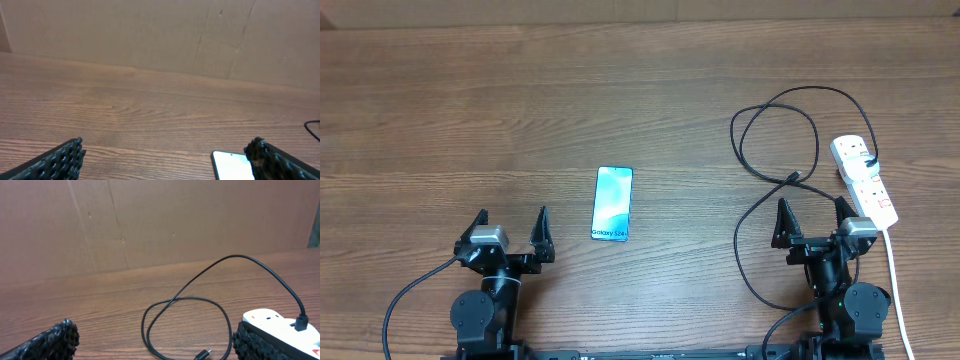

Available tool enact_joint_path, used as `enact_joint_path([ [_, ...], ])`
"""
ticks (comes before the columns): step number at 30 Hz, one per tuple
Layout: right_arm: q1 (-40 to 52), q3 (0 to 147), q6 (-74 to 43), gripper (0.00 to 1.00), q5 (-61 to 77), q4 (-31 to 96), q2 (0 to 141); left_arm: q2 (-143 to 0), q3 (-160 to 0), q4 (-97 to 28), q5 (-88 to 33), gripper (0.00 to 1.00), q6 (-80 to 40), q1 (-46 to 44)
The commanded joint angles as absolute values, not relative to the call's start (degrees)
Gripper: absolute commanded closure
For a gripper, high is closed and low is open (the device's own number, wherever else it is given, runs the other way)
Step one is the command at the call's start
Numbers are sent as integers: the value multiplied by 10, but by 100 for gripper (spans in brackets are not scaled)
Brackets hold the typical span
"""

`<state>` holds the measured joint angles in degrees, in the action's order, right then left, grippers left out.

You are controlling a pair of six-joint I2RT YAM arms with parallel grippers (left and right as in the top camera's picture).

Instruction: Plug charger to phone and switch on socket

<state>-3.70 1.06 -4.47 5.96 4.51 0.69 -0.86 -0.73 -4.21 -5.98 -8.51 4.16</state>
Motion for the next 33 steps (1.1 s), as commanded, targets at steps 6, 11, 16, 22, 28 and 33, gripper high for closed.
enact_joint_path([
  [6,-38,4,-44,0,56,43,2,-3,-3,-40,-56,1,-73,45],
  [11,-38,4,-44,0,56,43,2,-3,-3,-40,-56,0,-73,45],
  [16,-38,4,-44,0,56,43,2,-3,-3,-40,-56,1,-73,45],
  [22,-38,4,-44,0,56,43,2,-3,-3,-40,-55,1,-72,45],
  [28,-38,4,-44,0,56,43,2,-4,-3,-41,-51,0,-73,45],
  [33,-38,4,-44,0,56,43,2,-5,-4,-43,-54,0,-59,45],
])
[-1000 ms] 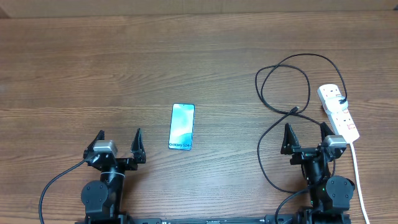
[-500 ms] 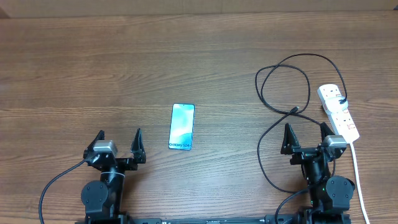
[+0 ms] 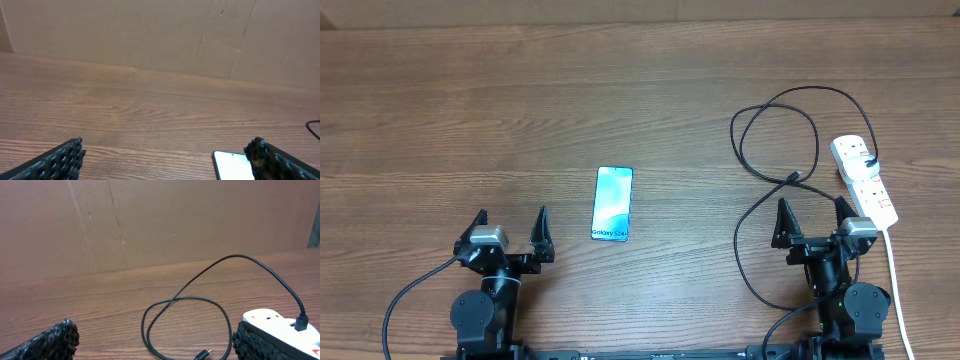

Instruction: Plug charger to phone and switch on socket

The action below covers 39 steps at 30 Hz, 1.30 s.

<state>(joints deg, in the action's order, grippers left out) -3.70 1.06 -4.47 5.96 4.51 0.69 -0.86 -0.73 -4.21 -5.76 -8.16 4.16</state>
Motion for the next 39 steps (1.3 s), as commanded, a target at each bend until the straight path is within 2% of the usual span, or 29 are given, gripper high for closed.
enact_joint_path([
  [1,-38,4,-44,0,56,43,2,-7,-6,-46,-59,0,-59,45],
  [9,-38,4,-44,0,56,43,2,-48,-84,-164,-71,0,-30,45],
  [23,-38,4,-44,0,56,43,2,-224,-227,-192,-78,0,-32,45],
  [39,-38,4,-44,0,56,43,2,-453,-483,-344,-147,0,-34,37],
])
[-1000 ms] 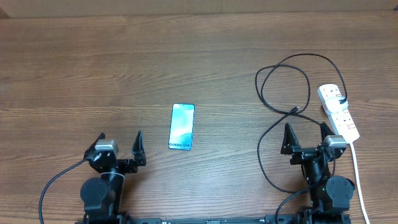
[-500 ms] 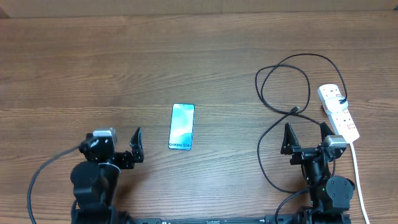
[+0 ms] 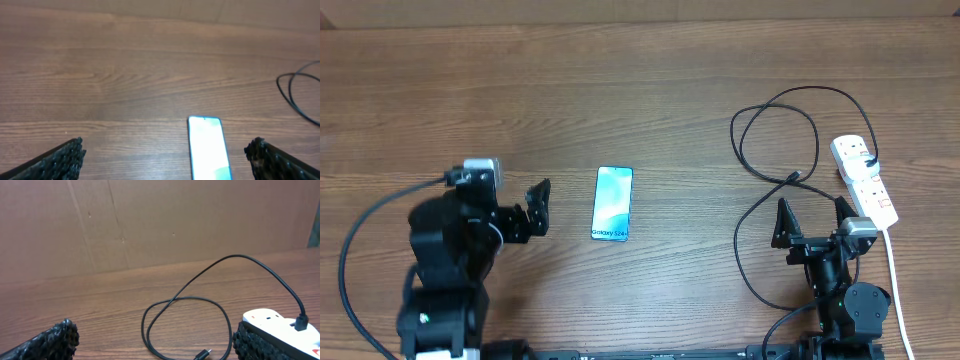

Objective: Plug charger to phone and switch on socket
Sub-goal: 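Move the left gripper forward over the blue Galaxy phone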

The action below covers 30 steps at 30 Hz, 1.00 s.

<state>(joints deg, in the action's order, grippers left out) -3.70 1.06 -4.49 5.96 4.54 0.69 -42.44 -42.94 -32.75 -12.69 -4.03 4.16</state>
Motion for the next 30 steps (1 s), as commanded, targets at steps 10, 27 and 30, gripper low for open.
enact_joint_path([
  [10,-38,4,-44,0,56,43,2,-572,-618,-436,-122,0,-34,-58],
  [27,-38,4,-44,0,56,43,2,-629,-640,-462,-84,0,-34,-126],
  [30,-38,4,-44,0,56,43,2,-629,-640,-462,-84,1,-34,-126],
])
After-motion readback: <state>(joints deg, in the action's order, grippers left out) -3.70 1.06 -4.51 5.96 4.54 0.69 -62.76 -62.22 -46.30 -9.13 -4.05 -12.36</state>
